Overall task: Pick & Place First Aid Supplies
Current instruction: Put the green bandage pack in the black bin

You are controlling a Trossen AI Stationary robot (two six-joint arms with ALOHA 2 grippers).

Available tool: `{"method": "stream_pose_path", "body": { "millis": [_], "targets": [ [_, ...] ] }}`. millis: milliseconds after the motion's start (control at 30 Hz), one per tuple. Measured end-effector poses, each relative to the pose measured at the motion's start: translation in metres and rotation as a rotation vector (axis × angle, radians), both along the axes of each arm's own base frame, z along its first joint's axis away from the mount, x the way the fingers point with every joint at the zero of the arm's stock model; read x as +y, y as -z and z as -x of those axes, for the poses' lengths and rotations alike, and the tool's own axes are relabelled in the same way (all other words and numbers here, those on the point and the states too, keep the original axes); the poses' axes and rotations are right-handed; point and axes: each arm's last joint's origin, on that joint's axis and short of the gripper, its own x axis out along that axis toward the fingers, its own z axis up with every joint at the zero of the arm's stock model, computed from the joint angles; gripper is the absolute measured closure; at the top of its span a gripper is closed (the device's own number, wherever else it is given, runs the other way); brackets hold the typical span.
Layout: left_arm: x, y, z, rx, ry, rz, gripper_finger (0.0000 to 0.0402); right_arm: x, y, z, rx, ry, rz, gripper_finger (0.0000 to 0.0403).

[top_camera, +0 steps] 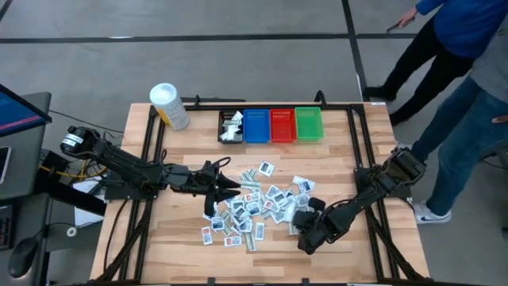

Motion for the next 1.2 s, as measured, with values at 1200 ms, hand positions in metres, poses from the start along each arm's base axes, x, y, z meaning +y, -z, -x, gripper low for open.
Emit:
{"method": "stream_pose_path", "body": {
  "millis": [1200],
  "targets": [
    [0.000, -0.001, 0.000, -0.005, 0.017, 0.003, 0.0270, -0.003, -0.101, 0.016, -0.262, -0.084, -0.351, 0.0400]
  ]
}}
